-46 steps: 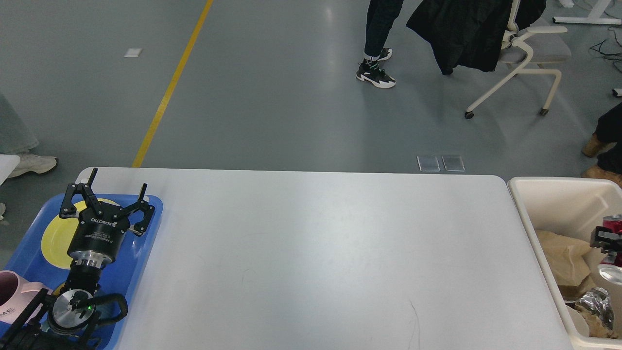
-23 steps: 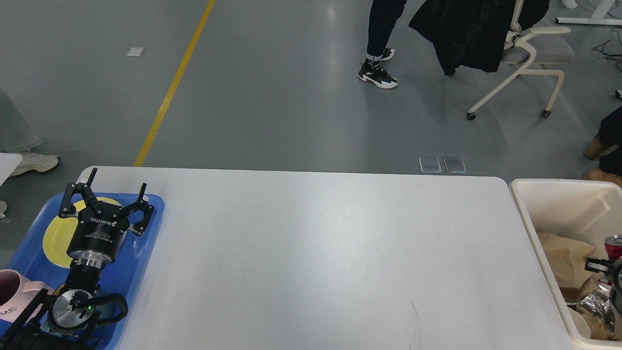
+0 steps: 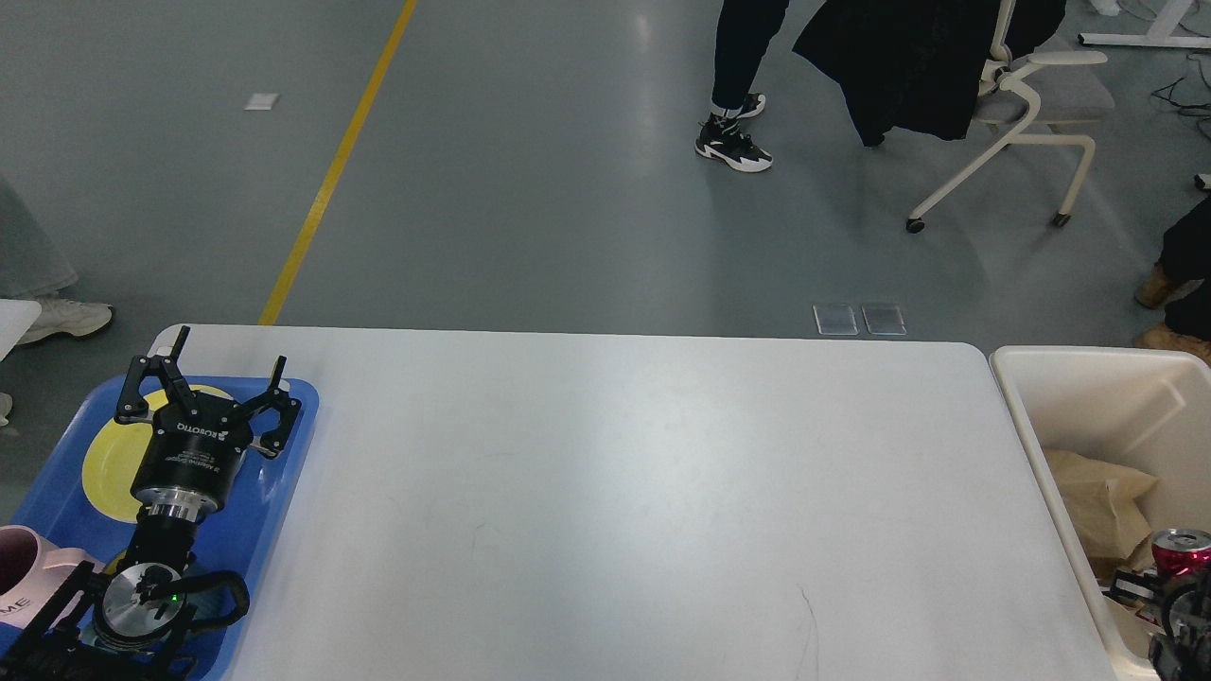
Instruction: Tidy desktop
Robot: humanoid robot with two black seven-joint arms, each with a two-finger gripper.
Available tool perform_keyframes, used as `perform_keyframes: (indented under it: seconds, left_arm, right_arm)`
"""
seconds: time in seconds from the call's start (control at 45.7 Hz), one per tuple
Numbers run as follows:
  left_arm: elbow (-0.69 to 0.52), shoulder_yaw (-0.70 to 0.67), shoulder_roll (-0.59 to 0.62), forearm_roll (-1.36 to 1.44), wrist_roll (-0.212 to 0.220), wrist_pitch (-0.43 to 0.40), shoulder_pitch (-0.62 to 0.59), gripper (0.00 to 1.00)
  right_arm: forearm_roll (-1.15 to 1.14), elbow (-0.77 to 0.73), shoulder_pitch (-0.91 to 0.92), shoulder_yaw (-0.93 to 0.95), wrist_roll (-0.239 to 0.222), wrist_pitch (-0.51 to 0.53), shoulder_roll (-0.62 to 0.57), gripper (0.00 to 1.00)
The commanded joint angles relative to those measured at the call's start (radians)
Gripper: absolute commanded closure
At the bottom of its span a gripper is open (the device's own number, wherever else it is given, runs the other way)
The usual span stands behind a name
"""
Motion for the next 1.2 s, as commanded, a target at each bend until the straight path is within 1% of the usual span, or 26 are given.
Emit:
perform_keyframes:
  seconds: [0.0,0.416,0.547,0.722,0.832,0.897,0.941,1.007,1.051,1.094,1.182]
  left_arm:
    - [0.0,0.0,-0.001,0.0,0.0,0.0,0.0,0.04]
    - [0.0,0.0,-0.001,0.0,0.0,0.0,0.0,0.04]
    - [0.0,0.0,0.0,0.0,0.0,0.0,0.0,0.04]
    - [0.0,0.0,0.0,0.0,0.0,0.0,0.0,0.04]
    - [0.0,0.0,-0.001,0.0,0.0,0.0,0.0,0.04]
    - [0.0,0.0,-0.001,0.0,0.0,0.0,0.0,0.04]
    - [0.0,0.0,0.0,0.0,0.0,0.0,0.0,0.04]
    - [-0.001,0.0,-0.001,0.0,0.0,0.0,0.0,0.04]
    - [-0.001,0.0,-0.001,0.0,0.0,0.0,0.0,0.04]
    - [0.0,0.0,-0.001,0.0,0.0,0.0,0.001,0.04]
    - [0.0,0.0,-0.001,0.0,0.0,0.0,0.0,0.04]
  right_arm:
    - [0.0,0.004,0.0,-0.001,0.003,-0.056,0.011,0.0]
    - [0.0,-0.006,0.001,0.007,0.006,-0.084,0.009,0.0]
    - [0.018,-0.011,0.012,0.089,0.006,-0.086,0.0,0.0]
    - [0.064,-0.009,0.086,0.427,0.012,-0.084,-0.052,0.0]
    - [0.063,0.046,0.175,0.64,0.02,-0.075,-0.078,0.0]
    - [0.06,0.125,0.219,0.753,0.038,-0.073,-0.119,0.0]
    - [0.058,0.208,0.267,0.85,0.067,-0.069,-0.158,0.0]
    - [0.058,0.326,0.282,1.003,0.113,-0.069,-0.21,0.0]
    - [0.055,0.404,0.276,1.121,0.142,-0.066,-0.25,0.0]
    - [0.054,0.484,0.258,1.241,0.161,-0.066,-0.279,0.0]
    - [0.052,0.627,0.172,1.534,0.184,-0.053,-0.299,0.0]
